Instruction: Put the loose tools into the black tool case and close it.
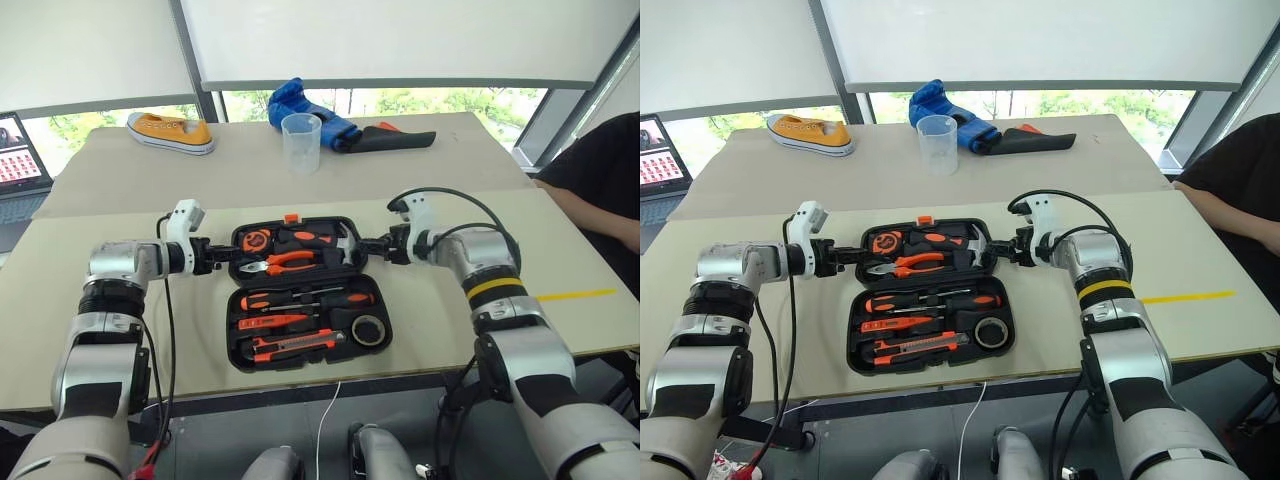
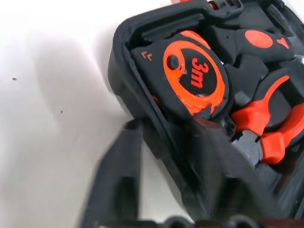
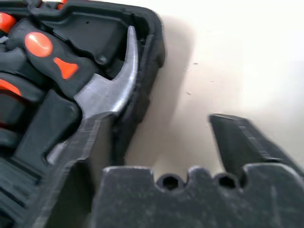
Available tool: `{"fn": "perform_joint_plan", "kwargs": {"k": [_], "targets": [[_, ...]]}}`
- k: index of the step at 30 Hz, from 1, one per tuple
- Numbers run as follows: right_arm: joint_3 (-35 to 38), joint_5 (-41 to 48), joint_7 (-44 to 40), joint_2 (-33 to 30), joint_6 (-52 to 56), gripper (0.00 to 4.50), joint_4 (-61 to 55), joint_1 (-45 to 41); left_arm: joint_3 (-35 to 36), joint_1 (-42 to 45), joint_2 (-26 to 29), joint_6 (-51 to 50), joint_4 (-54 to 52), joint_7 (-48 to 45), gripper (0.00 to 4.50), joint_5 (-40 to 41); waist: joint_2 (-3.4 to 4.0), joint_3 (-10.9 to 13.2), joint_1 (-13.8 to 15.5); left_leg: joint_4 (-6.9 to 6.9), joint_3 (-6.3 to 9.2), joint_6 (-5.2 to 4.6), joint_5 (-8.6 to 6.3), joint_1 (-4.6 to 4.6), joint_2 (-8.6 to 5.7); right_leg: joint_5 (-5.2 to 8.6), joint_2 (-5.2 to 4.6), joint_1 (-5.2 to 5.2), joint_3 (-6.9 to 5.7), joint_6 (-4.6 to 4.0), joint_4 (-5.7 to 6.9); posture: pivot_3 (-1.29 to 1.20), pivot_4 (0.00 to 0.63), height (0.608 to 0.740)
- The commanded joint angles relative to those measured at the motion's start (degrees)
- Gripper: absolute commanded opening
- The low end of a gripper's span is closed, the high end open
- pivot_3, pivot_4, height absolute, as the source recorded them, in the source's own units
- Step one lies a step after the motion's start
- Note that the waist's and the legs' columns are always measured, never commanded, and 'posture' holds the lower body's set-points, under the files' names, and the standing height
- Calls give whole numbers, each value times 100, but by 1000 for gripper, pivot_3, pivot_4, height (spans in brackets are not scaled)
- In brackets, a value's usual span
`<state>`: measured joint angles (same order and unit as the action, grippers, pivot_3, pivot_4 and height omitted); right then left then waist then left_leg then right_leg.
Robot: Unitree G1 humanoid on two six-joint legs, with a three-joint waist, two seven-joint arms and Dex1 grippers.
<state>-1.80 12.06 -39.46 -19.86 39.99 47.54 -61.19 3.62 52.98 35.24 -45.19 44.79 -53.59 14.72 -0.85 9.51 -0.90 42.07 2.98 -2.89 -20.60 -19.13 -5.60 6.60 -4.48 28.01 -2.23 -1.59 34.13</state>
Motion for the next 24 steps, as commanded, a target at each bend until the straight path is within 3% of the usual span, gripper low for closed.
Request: {"fn": "perform_joint_plan", "kwargs": {"k": [1,4,7,11,19,24], "targets": [[93,-8,-91,69,-169,2032,45,-224,-66,-33,-51,44,3,-34,155,-53,0,0,7,0,0,0,1,-1,1,-1,0,1,2,-2,1,0,150,731],[116,-54,-22,106,-225,2019,191,-285,-66,-72,-53,9,-83,-54,50,-36,2,-3,5,0,2,-1,1,-3,3,-2,1,2,5,-3,12,0,150,731],[94,-98,-25,97,-269,1369,220,-264,-72,-96,-51,7,-134,-97,0,-30,2,-4,2,-1,4,-2,1,-6,5,-2,0,8,4,-3,38,0,150,731],[69,-136,-36,67,-263,95,113,-219,-58,-120,-35,-18,-206,-124,0,-12,0,-9,-9,-2,5,-2,0,-6,5,-2,1,9,3,-3,36,0,150,731],[102,-174,-7,17,-282,24,-136,-110,28,-177,-59,80,-339,-119,0,50,0,-10,-12,-1,4,-2,0,-7,5,-2,1,9,4,-3,36,0,150,731],[266,-194,259,57,-1049,24,-696,-75,375,-255,-237,1074,-691,288,0,79,0,-10,13,2,5,-2,1,-12,5,-2,1,11,1,-3,33,0,150,731]]}}
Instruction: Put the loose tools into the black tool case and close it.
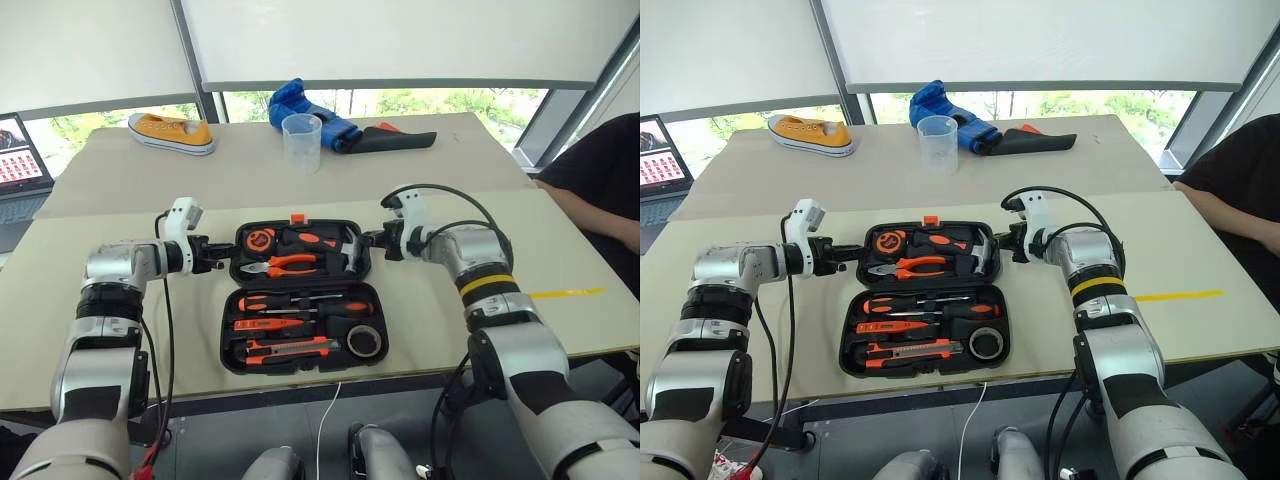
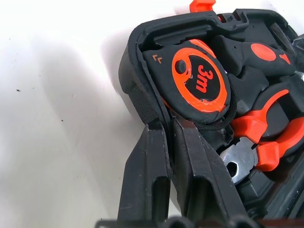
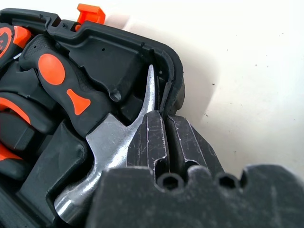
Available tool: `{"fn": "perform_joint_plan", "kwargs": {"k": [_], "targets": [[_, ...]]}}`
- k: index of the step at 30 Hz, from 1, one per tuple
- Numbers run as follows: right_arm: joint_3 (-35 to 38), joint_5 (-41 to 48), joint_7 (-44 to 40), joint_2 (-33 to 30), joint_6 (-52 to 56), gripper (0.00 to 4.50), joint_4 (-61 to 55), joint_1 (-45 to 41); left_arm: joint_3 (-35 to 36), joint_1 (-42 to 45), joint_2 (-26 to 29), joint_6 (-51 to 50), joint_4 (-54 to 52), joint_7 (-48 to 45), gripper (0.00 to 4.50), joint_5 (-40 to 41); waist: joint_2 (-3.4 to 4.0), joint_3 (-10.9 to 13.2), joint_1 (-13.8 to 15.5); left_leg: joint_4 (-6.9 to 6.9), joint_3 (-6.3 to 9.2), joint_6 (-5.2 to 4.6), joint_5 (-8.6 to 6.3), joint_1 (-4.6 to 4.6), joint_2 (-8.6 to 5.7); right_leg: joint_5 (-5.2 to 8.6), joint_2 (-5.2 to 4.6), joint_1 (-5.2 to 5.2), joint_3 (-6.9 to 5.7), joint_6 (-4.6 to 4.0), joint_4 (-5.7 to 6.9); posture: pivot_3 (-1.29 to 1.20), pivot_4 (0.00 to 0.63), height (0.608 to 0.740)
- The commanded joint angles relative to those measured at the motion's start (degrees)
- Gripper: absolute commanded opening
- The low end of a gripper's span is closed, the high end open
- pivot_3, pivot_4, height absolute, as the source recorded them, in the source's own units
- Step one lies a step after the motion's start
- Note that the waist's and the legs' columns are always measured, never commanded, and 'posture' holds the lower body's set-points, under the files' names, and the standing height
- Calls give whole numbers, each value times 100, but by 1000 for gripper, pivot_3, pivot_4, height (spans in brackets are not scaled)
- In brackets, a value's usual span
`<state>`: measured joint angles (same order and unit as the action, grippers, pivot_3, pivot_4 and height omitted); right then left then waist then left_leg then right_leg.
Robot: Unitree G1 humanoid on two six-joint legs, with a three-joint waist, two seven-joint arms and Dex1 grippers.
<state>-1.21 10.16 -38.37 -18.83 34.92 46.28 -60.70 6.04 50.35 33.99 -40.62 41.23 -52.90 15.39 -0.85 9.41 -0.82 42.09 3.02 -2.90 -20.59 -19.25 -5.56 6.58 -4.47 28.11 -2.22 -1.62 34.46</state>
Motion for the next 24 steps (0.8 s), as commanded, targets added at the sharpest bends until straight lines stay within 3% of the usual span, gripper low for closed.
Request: {"fn": "perform_joint_plan", "kwargs": {"k": [1,10,19,23,24], "targets": [[271,31,218,-40,-683,24,-730,-115,250,37,-165,837,-413,371,0,39,0,0,5,3,0,0,0,-3,0,0,0,1,-1,0,-1,0,150,731],[250,-166,450,-194,-2030,24,-2430,749,390,-320,-325,2266,-1363,635,0,74,-1,2,-62,-4,-1,0,0,-37,3,-1,5,38,-11,-3,-14,0,150,731],[-100,-670,341,-430,-3234,24,-3393,2530,-96,-1827,-372,3415,-2611,857,0,-513,1,-7,-92,-29,-1,0,0,-3,3,-1,13,10,-18,-1,-40,0,150,731],[-81,-552,136,-672,-3383,24,-4057,3238,-13,-2493,-268,3363,-3283,955,0,-437,5,-43,-23,-42,-2,-1,-2,25,3,0,14,-11,-5,0,-42,0,150,731],[19,-348,-5,-811,-3248,371,-4494,3546,180,-2735,-243,3103,-3591,1037,360,-247,5,-43,-4,-42,-4,-1,-3,38,3,0,15,-25,-3,1,-44,0,150,731]]}}
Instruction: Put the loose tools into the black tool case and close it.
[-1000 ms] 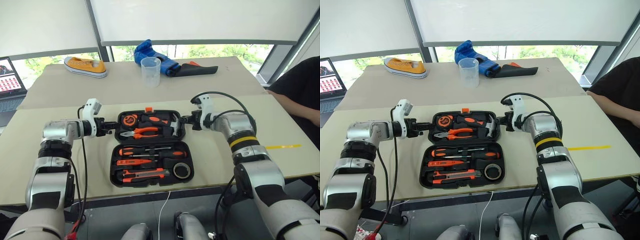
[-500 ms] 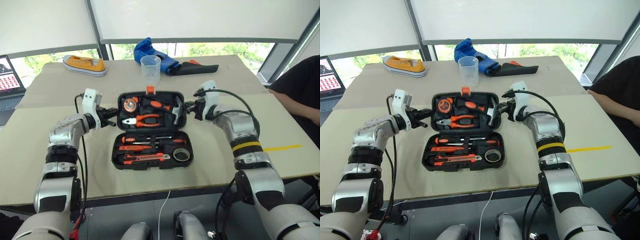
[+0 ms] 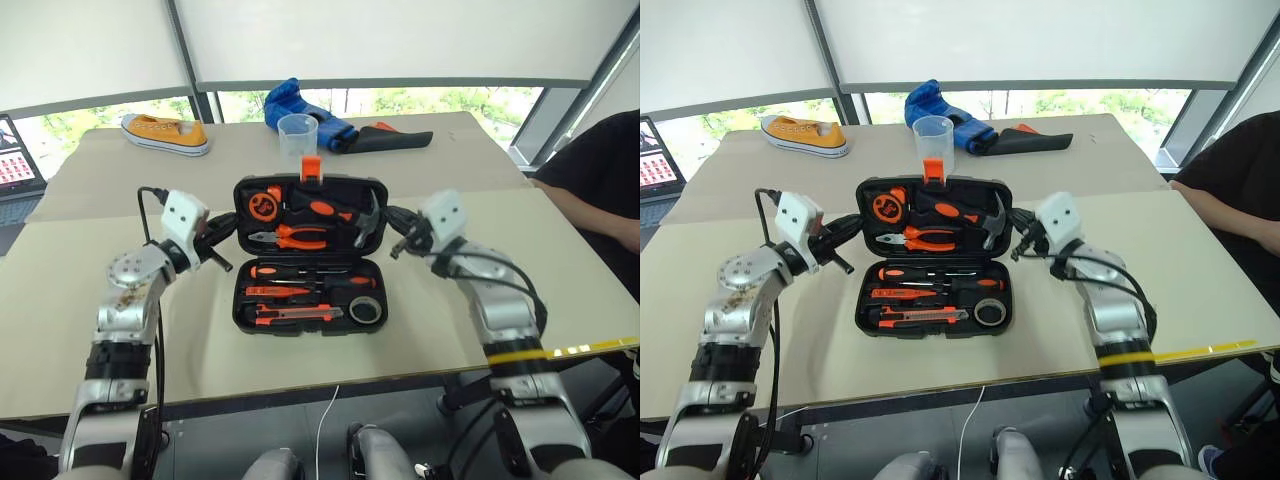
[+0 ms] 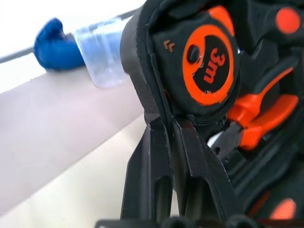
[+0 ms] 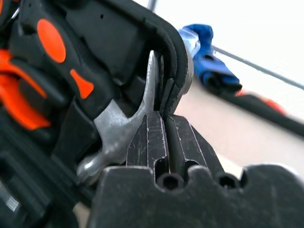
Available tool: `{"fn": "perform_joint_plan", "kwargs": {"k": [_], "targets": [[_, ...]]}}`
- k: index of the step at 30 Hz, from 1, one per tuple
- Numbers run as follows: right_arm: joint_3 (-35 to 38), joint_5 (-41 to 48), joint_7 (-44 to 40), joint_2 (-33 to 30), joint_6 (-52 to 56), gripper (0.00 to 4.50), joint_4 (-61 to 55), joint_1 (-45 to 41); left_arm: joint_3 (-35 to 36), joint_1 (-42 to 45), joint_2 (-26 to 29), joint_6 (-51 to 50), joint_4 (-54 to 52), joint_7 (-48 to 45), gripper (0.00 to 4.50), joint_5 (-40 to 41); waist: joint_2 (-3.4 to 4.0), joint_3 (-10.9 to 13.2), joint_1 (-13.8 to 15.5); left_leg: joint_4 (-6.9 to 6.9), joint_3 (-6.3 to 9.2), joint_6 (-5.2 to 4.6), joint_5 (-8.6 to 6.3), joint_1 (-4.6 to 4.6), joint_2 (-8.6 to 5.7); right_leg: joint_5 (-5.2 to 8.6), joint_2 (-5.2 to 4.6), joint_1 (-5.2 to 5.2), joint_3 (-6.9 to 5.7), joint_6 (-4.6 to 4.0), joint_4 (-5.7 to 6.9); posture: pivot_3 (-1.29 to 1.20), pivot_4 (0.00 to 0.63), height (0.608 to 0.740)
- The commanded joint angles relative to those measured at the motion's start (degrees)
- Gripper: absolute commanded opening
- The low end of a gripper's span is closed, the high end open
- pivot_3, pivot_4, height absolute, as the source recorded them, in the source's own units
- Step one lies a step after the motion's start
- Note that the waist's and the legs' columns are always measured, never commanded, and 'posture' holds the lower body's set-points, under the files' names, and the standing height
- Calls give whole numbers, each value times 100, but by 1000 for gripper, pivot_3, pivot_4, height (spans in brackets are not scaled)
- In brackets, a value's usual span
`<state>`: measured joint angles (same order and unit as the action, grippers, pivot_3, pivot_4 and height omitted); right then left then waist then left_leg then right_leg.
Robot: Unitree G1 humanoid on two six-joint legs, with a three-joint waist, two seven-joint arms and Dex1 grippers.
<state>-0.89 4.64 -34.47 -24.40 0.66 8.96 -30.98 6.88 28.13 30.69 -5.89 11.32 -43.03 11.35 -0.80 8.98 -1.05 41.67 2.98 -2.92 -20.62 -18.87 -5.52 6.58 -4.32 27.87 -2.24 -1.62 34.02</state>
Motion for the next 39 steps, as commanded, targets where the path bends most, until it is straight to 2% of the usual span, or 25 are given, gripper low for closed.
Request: {"fn": "perform_joint_plan", "kwargs": {"k": [1,4,5,7,8,10,12,15,17,18,19,21,24,31,34,37,39], "targets": [[126,424,-553,-457,378,730,-1318,943,274,-834,192,-592,-980,69,718,287,1,0,32,0,0,-1,0,13,0,1,0,-20,2,1,-3,0,150,731],[599,1237,-904,-993,1267,1554,-2557,1633,776,-1425,602,-1540,-1878,-111,1591,947,-1,12,36,-8,1,-12,-8,45,13,12,9,-56,9,9,-4,0,150,731],[751,1515,-1016,-1171,1559,1990,-2857,1790,950,-1548,759,-1858,-2083,-194,2004,1200,0,21,36,-5,0,-15,-9,44,14,14,15,-56,10,12,-4,0,150,731],[1064,2088,-1420,-1684,2120,2600,-3406,2211,1335,-1852,1251,-2435,-2291,-533,2551,1635,-6,27,38,-1,-1,-16,-10,43,14,16,16,-54,10,14,-4,0,150,731],[1214,2353,-1668,-1954,2356,2687,-3622,2432,1540,-1951,1505,-2646,-2234,-731,2910,1805,-6,27,37,1,-2,-16,-10,45,14,17,16,-56,9,16,-8,0,150,731],[1391,2692,-2048,-2385,2649,2687,-3887,2780,1718,-1978,1946,-2826,-1839,-1056,2910,1924,-6,27,39,-7,-1,-18,-12,66,20,50,20,-74,7,54,-9,0,150,731],[1323,2686,-2256,-2620,2640,2687,-3950,2959,1477,-1705,2206,-2647,-1167,-1209,2910,1677,-5,27,52,-12,-2,-22,-21,86,25,66,23,-89,3,63,-7,0,150,731],[1090,2606,-2264,-2689,2699,2687,-3900,2958,980,-1060,2204,-2197,-325,-1257,2910,1261,-7,30,96,-29,-7,-28,-25,116,24,70,14,-124,-2,68,-16,0,150,731],[833,2484,-2248,-2658,2745,2169,-3835,2900,480,-318,1976,-1694,407,-1221,2947,827,-18,35,177,-34,-5,-29,-26,140,24,70,10,-153,-3,69,-29,0,150,731],[621,2332,-2276,-2655,2673,1933,-3792,2853,154,131,1789,-1425,795,-1250,2389,576,-25,37,223,-31,-5,-29,-26,140,24,70,11,-156,-7,70,-35,0,150,731],[435,2185,-2287,-2652,2598,1572,-3751,2807,-103,490,1620,-1177,1121,-1316,2127,383,-33,38,249,-30,-3,-28,-25,139,23,69,8,-158,-8,70,-38,0,150,731],[67,1871,-2344,-2643,2391,820,-3656,2699,-570,1126,1269,-699,1748,-1436,1260,-6,-40,34,292,-27,-2,-27,-26,135,17,53,3,-155,-10,48,-39,0,150,731],[-361,1557,-2413,-2557,2153,0,-3507,2531,-1062,1800,811,-28,2564,-1705,111,-411,-42,34,305,-22,-5,-28,-26,123,11,39,1,-142,-8,28,-43,0,150,731],[-1015,999,-2402,-2304,1958,0,-3144,2000,-1796,2601,104,1290,3995,-2366,38,-1092,-45,33,139,2,-5,-31,-26,40,7,36,3,-71,-38,26,-38,0,150,731],[-1000,758,-2033,-2041,2116,0,-2846,1679,-2011,2520,147,1716,3918,-3123,38,-1177,-47,34,127,3,-4,-31,-27,34,9,35,-7,-70,-28,25,-44,0,150,731],[-740,353,-1502,-1916,1922,0,-2246,1418,-2150,2147,421,1636,3346,-4117,38,-1032,-46,34,122,2,-4,-39,-32,34,10,29,-7,-70,-25,32,-74,0,150,731],[-543,344,-1321,-1893,2006,0,-2028,1388,-2057,1983,487,1559,3028,-4227,38,-925,-46,34,123,3,-9,-41,-32,38,9,27,-7,-70,-15,35,-71,0,150,731]]}}
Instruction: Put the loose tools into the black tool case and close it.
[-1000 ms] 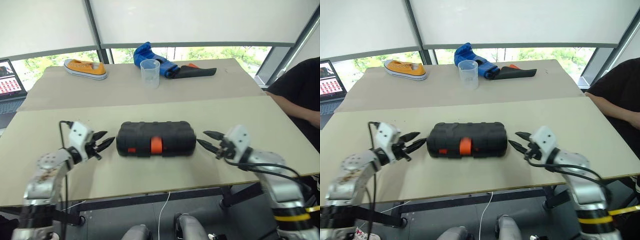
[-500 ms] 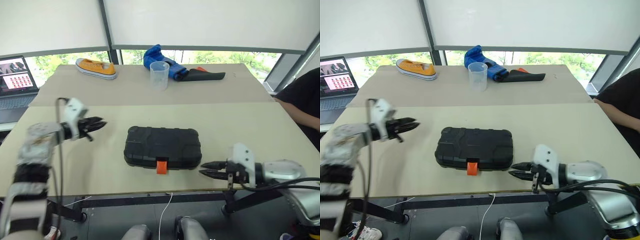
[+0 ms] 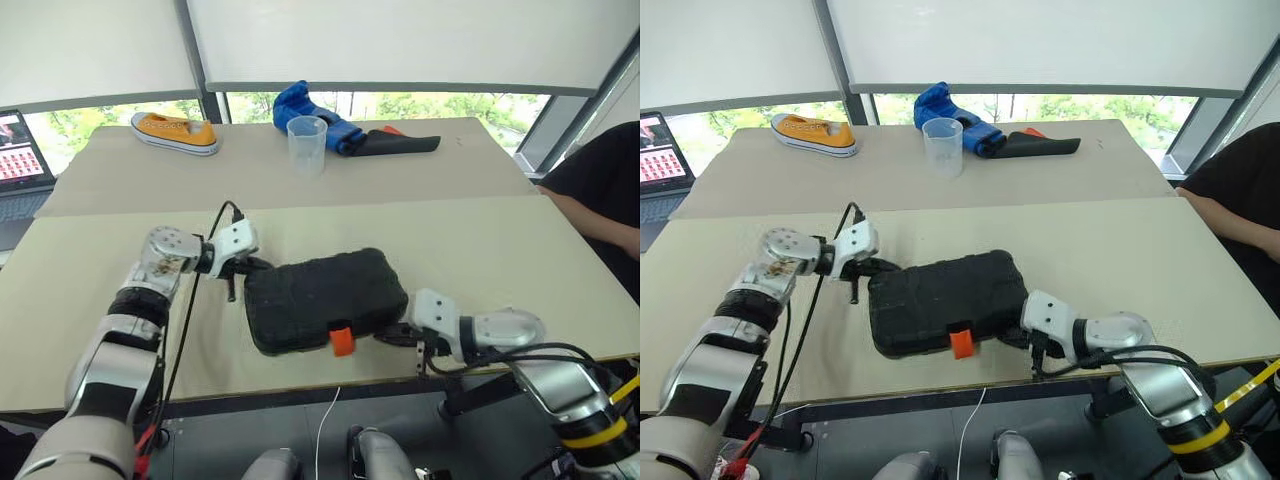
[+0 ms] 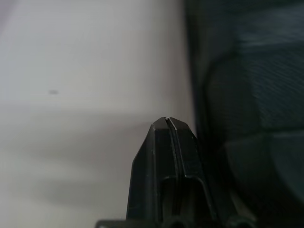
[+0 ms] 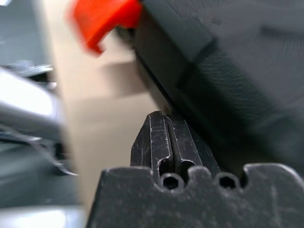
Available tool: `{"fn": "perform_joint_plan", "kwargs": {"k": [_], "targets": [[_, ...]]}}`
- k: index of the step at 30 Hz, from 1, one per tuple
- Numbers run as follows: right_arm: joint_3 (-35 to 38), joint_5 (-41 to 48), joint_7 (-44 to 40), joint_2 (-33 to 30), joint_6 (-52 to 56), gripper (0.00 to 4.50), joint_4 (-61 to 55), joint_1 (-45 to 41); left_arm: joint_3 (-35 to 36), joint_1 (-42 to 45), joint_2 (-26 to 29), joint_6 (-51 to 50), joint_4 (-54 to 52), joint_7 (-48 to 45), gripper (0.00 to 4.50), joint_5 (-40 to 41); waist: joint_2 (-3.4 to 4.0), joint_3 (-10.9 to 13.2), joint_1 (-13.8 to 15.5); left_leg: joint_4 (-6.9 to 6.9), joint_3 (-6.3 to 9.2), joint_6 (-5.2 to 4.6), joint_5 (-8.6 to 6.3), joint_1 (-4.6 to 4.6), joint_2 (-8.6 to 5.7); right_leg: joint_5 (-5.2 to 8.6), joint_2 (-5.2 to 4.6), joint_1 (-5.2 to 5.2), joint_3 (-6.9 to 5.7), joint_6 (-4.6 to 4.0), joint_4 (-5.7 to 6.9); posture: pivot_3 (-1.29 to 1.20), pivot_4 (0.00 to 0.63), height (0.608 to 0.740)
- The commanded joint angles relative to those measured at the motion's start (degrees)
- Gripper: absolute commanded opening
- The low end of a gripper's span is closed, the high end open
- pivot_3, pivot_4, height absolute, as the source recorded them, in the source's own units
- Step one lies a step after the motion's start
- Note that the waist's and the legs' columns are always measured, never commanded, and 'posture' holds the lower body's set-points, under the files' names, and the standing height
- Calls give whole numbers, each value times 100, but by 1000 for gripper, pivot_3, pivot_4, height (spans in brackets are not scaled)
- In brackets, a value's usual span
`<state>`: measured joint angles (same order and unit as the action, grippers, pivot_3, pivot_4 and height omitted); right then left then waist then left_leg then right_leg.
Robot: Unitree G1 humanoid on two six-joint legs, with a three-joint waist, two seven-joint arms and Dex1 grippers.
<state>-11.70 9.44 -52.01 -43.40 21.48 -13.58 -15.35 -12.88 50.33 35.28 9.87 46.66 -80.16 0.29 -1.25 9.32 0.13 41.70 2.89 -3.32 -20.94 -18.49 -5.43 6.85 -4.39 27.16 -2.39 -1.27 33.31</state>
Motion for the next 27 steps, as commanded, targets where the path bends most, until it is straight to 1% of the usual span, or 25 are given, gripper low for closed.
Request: {"fn": "perform_joint_plan", "kwargs": {"k": [1,3,5,7,9,10,12,14,17,18,20,21,22,23,24,25,26,27], "targets": [[610,-85,406,-20,-55,0,233,-132,1,-272,27,-47,-605,-448,38,208,1,0,17,0,0,-1,0,0,0,0,1,0,0,0,0,0,150,731],[791,111,272,-76,40,0,68,27,224,-195,-4,-199,-667,-226,38,291,0,0,57,0,5,-1,0,0,0,0,7,1,-2,0,3,0,150,731],[1072,481,131,-79,245,0,-251,230,515,18,-75,-934,-843,-158,38,652,-1,1,94,2,10,-2,0,-13,0,0,10,8,-9,-1,2,0,150,731],[1332,843,30,-103,496,0,-573,434,736,186,-138,-1941,-1309,-236,38,1131,-1,1,94,14,15,-2,1,-34,0,-1,9,19,-16,-2,5,0,150,731],[1524,1033,-6,-153,651,0,-846,674,758,200,-205,-2888,-2049,-379,38,1583,-1,1,80,32,15,-3,1,-60,-2,-4,3,40,-16,1,43,0,150,731],[1579,1083,3,-169,711,0,-940,767,715,150,-237,-3197,-2380,-430,38,1726,0,0,78,41,15,-6,-1,-62,-3,-4,2,41,-15,1,47,0,150,731],[1632,1143,45,-167,778,0,-1119,942,469,-35,-324,-3467,-2976,-490,38,1804,1,0,56,41,14,-12,-5,-59,-3,-4,-1,41,-10,2,55,0,150,731],[1667,1328,62,-99,887,0,-1336,1069,150,-211,-489,-3329,-3241,-429,38,1630,3,-2,55,38,12,-12,-6,-53,-4,-3,0,40,-4,2,56,0,150,731],[1645,1646,62,14,1047,0,-1651,1120,-423,-361,-879,-2714,-2932,50,38,956,2,-1,54,39,10,-11,-5,-42,-4,-3,2,34,3,1,56,0,150,731],[1630,1722,73,36,1092,0,-1714,1111,-608,-410,-920,-2437,-2783,173,38,690,2,-1,52,39,8,-10,-5,-38,-4,-2,2,32,7,1,45,0,150,731],[1564,1801,68,69,1136,0,-1764,1061,-1038,-564,-759,-1379,-2421,295,38,26,0,-1,57,39,3,-5,-2,-33,-1,-3,3,25,12,0,40,0,150,731],[1520,1809,68,69,1146,0,-1765,1042,-1132,-604,-705,-1126,-2291,334,38,-132,5,-4,59,36,4,-3,-2,-7,6,-3,4,-3,11,0,34,0,150,731],[1451,1786,55,68,1129,0,-1744,1017,-1130,-625,-699,-1089,-2207,352,38,-141,10,-7,57,19,4,-3,-3,30,7,0,3,-39,13,2,26,0,150,731],[1388,1756,38,68,1107,0,-1720,999,-1095,-630,-717,-1145,-2165,352,38,-83,22,-18,58,2,4,-8,-7,46,11,5,4,-72,13,11,11,0,150,731],[1301,1711,24,82,1076,0,-1672,970,-1072,-643,-727,-1179,-2162,337,38,-33,21,-20,56,-24,4,-23,-16,75,20,32,9,-112,9,55,-25,0,150,731],[1164,1606,15,123,995,0,-1564,921,-1062,-669,-728,-1196,-2220,306,38,16,20,-21,52,-29,3,-29,-18,104,19,36,8,-126,9,62,-25,0,150,731],[1070,1535,13,149,938,0,-1487,886,-1060,-689,-725,-1195,-2266,284,38,38,19,-22,52,-29,2,-57,-33,117,20,38,9,-130,9,66,-23,0,150,731],[990,1469,15,175,881,0,-1417,865,-1053,-714,-730,-1219,-2332,268,38,69,21,-23,52,-27,1,-53,-31,120,20,38,10,-130,9,66,-21,0,150,731]]}}
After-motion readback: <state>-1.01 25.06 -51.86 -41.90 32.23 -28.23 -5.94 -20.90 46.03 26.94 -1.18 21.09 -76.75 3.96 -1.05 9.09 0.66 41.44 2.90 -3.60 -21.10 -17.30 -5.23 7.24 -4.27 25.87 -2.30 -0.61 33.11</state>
